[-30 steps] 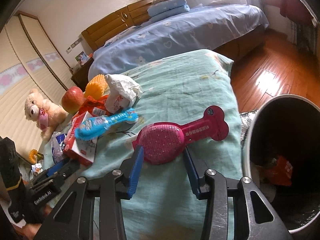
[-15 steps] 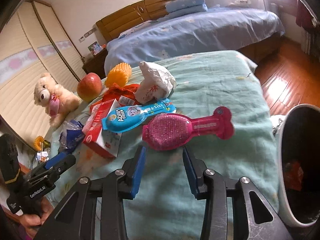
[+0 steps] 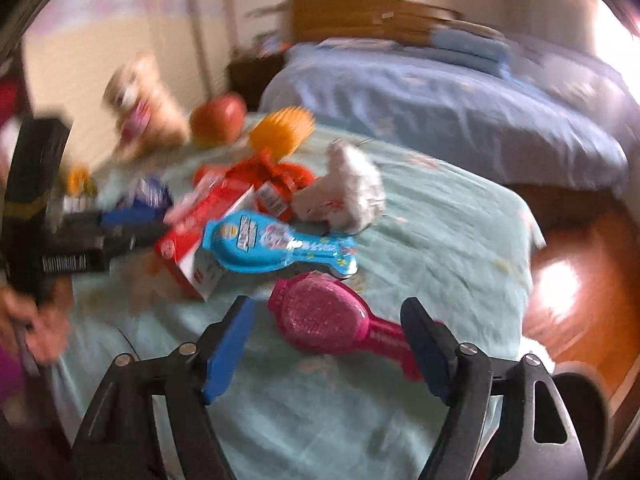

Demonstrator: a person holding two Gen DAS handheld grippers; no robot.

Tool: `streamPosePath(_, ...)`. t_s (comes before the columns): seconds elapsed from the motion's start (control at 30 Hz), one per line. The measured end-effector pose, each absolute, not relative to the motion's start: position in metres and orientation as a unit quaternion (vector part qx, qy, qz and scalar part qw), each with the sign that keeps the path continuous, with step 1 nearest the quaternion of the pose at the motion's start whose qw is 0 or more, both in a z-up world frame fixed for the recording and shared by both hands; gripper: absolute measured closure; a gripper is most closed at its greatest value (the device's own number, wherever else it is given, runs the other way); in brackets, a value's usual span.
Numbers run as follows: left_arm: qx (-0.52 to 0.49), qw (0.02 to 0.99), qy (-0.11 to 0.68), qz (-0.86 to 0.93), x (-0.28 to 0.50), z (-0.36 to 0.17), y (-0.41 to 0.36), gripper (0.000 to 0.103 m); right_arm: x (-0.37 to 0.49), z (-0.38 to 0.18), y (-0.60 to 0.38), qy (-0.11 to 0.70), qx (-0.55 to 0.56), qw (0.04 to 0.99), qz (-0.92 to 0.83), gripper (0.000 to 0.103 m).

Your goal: Collect trash

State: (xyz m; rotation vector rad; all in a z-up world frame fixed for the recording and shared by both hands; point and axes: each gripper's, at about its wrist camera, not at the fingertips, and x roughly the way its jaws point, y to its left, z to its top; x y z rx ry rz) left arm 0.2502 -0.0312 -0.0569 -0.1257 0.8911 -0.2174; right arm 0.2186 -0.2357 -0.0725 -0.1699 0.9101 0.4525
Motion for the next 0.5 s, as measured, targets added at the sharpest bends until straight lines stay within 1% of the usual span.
streamPosePath(0.07, -0.057, 0.892, 0.436, -0.107, 0.257, -0.06, -0.035, 0.038, 0.228, -0.086, -0.227, 0.46, -0.125, 0.85, 0.226, 0.026)
streamPosePath(0.1, -0.058, 0.891, 0.436, -0.109, 0.262, -0.063, -0.037, 0.039, 0.231, -0.091, -0.226, 0.466, -0.132, 0.846, 0.222, 0.028)
streamPosePath(0.13, -0.061, 0.891, 0.436, -0.112, 0.264, -0.065, -0.039, 0.048, 0.235, -0.098, -0.228, 0.478, -0.134, 0.841, 0.216, 0.029)
streamPosePath(0.17, -0.064, 0.89, 0.436, -0.117, 0.266, -0.066, -0.04, 0.054, 0.237, -0.102, -0.23, 0.483, -0.122, 0.839, 0.218, 0.03)
streamPosePath(0.2, -0.07, 0.888, 0.436, -0.128, 0.268, -0.067, -0.041, 0.066, 0.238, -0.101, -0.236, 0.479, -0.101, 0.844, 0.217, 0.046)
streamPosePath(0.23, -0.071, 0.888, 0.434, -0.132, 0.268, -0.068, -0.043, 0.075, 0.237, -0.099, -0.24, 0.478, -0.089, 0.848, 0.21, 0.063)
streamPosePath(0.27, -0.067, 0.89, 0.431, -0.133, 0.268, -0.068, -0.045, 0.078, 0.237, -0.098, -0.245, 0.478, -0.072, 0.851, 0.202, 0.07)
streamPosePath(0.33, -0.049, 0.897, 0.421, -0.126, 0.263, -0.066, -0.049, 0.088, 0.236, -0.094, -0.257, 0.477, -0.029, 0.858, 0.188, 0.081)
streamPosePath(0.37, -0.043, 0.9, 0.416, -0.125, 0.261, -0.064, -0.049, 0.091, 0.232, -0.091, -0.261, 0.473, -0.012, 0.862, 0.181, 0.083)
streamPosePath(0.4, -0.043, 0.901, 0.412, -0.126, 0.259, -0.063, -0.049, 0.1, 0.231, -0.089, -0.263, 0.47, -0.002, 0.865, 0.177, 0.083)
streamPosePath(0.43, -0.045, 0.901, 0.412, -0.129, 0.256, -0.062, -0.048, 0.103, 0.226, -0.086, -0.265, 0.466, 0.015, 0.867, 0.174, 0.083)
streamPosePath(0.5, -0.054, 0.9, 0.411, -0.132, 0.25, -0.062, -0.045, 0.103, 0.218, -0.081, -0.267, 0.46, 0.04, 0.871, 0.169, 0.083)
